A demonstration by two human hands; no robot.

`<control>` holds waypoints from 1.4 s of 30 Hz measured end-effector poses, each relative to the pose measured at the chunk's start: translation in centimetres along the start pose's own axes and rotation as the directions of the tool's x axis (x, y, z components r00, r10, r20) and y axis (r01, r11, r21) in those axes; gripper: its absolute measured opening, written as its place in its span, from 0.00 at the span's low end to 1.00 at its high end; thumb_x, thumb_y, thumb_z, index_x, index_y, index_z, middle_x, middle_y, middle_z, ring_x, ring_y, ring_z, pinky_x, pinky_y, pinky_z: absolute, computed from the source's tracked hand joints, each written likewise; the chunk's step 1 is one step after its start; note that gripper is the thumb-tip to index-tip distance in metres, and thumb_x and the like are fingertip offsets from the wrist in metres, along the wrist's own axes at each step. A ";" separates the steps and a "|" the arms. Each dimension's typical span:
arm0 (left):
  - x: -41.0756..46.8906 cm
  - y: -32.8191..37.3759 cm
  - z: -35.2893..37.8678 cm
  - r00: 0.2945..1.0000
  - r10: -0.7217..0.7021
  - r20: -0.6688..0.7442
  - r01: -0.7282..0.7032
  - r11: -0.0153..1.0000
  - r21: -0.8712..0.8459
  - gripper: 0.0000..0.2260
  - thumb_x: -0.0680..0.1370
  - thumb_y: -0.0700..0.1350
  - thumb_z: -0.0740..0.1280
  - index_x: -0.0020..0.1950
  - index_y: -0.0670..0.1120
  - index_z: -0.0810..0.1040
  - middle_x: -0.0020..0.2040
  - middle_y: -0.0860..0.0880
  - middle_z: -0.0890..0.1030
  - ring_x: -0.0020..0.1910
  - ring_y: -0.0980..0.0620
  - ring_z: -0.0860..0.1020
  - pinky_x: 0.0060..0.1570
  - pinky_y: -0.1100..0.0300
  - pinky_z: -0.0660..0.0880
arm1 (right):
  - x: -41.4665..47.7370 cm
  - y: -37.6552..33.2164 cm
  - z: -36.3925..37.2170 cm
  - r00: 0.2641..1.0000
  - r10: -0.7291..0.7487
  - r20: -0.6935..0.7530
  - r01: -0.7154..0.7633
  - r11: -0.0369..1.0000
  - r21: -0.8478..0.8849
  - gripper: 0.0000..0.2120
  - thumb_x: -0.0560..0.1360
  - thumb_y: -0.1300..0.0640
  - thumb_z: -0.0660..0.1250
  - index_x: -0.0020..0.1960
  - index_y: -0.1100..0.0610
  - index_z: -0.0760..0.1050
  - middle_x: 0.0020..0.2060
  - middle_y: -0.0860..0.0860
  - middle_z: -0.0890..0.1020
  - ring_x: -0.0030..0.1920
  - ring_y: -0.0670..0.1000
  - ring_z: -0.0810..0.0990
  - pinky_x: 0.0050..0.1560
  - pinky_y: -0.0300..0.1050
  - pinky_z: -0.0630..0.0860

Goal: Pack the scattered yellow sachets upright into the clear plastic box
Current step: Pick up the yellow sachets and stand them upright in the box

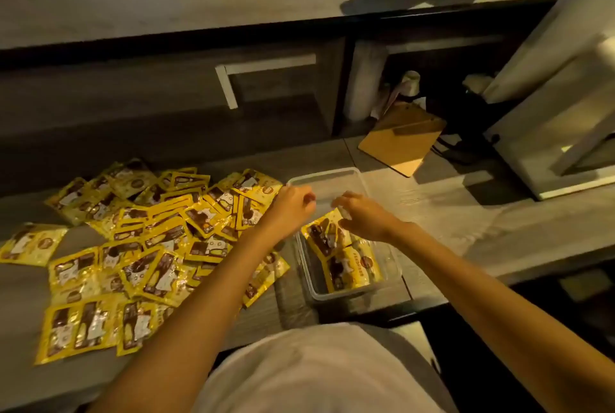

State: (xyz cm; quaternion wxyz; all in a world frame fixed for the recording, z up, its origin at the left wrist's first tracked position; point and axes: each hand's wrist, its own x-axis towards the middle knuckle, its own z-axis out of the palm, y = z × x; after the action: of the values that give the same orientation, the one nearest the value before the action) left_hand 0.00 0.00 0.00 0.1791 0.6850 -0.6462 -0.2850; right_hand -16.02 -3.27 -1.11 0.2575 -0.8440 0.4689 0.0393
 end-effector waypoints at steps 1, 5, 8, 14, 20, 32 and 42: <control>0.2 0.0 0.5 0.999 -0.009 0.050 0.007 0.999 0.040 0.11 0.76 0.38 0.62 0.55 0.37 0.79 0.53 0.39 0.81 0.53 0.43 0.78 0.55 0.56 0.72 | 0.2 0.1 0.4 0.998 0.019 0.055 -0.017 0.999 -0.027 0.20 0.76 0.62 0.63 0.67 0.61 0.67 0.66 0.58 0.70 0.64 0.57 0.72 0.62 0.45 0.70; 0.8 0.2 1.9 0.981 -0.077 0.178 0.044 0.982 0.184 0.12 0.77 0.36 0.60 0.57 0.36 0.77 0.58 0.37 0.77 0.58 0.41 0.75 0.54 0.55 0.71 | 1.1 0.6 2.6 0.983 0.124 0.136 -0.118 0.991 -0.057 0.26 0.74 0.62 0.65 0.70 0.64 0.61 0.66 0.62 0.69 0.64 0.61 0.72 0.63 0.52 0.72; 0.9 0.9 2.6 0.941 -0.105 0.322 -0.021 0.931 0.365 0.11 0.77 0.35 0.61 0.58 0.36 0.75 0.60 0.37 0.76 0.60 0.40 0.75 0.54 0.52 0.72 | 1.4 0.6 3.5 0.979 0.166 0.121 -0.160 0.986 -0.056 0.29 0.74 0.61 0.64 0.71 0.62 0.56 0.66 0.63 0.68 0.64 0.63 0.71 0.62 0.55 0.71; 1.4 1.8 3.9 0.909 -0.162 0.384 -0.064 0.856 0.513 0.24 0.76 0.42 0.66 0.69 0.41 0.63 0.67 0.42 0.72 0.65 0.42 0.72 0.60 0.51 0.70 | 1.5 0.8 3.7 0.985 0.166 0.048 -0.169 0.984 0.060 0.39 0.71 0.62 0.69 0.74 0.60 0.49 0.68 0.62 0.66 0.66 0.62 0.69 0.65 0.53 0.69; 1.4 2.3 3.8 0.928 -0.192 0.320 0.006 0.865 0.502 0.18 0.75 0.42 0.67 0.64 0.41 0.72 0.64 0.41 0.74 0.63 0.42 0.73 0.57 0.53 0.72 | 0.9 1.4 1.8 0.986 0.165 0.023 -0.167 0.974 0.154 0.29 0.72 0.64 0.67 0.69 0.66 0.59 0.60 0.65 0.72 0.60 0.63 0.73 0.56 0.50 0.70; 1.0 2.5 0.2 0.978 -0.168 0.121 0.153 0.981 0.123 0.19 0.72 0.33 0.64 0.61 0.41 0.67 0.55 0.38 0.76 0.54 0.39 0.76 0.40 0.53 0.70 | -1.0 0.5 1.9 0.932 0.102 0.348 -0.031 0.978 -0.205 0.29 0.68 0.58 0.73 0.65 0.64 0.67 0.61 0.60 0.72 0.61 0.58 0.73 0.58 0.46 0.72; 0.5 1.7 0.0 0.954 -0.300 0.008 0.292 0.923 -0.250 0.11 0.74 0.38 0.59 0.32 0.46 0.63 0.37 0.42 0.72 0.41 0.43 0.70 0.36 0.56 0.63 | -1.0 0.1 1.7 0.942 0.047 0.332 0.054 0.956 -0.288 0.22 0.68 0.58 0.73 0.58 0.62 0.70 0.53 0.59 0.76 0.50 0.57 0.76 0.43 0.45 0.71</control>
State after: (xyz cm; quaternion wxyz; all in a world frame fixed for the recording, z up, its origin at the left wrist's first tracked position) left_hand -1.30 -0.71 0.95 0.2283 0.7510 -0.4919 -0.3768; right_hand -16.37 -1.72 -2.30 0.2058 -0.8546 0.4054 0.2510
